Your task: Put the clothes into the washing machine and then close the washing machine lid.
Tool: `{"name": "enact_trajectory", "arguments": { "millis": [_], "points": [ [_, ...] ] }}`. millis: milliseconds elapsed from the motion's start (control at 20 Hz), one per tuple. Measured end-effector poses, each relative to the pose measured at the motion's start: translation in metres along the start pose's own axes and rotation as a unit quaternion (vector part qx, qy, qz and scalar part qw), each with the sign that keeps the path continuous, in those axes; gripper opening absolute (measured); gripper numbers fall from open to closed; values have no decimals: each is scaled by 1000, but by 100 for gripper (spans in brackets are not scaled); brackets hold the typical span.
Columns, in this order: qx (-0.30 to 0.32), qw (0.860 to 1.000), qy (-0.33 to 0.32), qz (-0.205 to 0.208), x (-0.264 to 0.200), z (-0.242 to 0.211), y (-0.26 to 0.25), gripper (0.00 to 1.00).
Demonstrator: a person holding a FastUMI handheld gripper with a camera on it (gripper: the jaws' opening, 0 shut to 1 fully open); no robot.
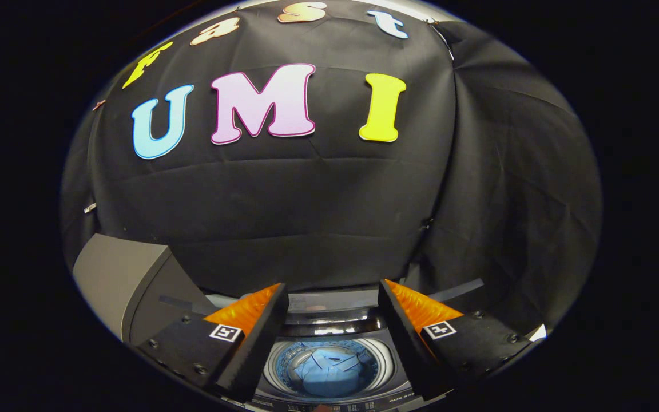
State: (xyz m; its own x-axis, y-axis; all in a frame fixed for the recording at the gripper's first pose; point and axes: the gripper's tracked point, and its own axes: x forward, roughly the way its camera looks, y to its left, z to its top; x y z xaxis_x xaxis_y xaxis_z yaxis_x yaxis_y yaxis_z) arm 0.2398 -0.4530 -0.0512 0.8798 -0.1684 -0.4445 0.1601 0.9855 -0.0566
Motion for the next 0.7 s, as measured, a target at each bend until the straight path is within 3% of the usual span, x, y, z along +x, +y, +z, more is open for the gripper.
{"name": "enact_trajectory", "arguments": {
  "millis": [500, 700],
  "points": [
    [2, 1000, 8, -4, -17, -20, -3, 99],
    [-7, 998, 59, 15, -26, -68, 2, 99]
  ]
}}
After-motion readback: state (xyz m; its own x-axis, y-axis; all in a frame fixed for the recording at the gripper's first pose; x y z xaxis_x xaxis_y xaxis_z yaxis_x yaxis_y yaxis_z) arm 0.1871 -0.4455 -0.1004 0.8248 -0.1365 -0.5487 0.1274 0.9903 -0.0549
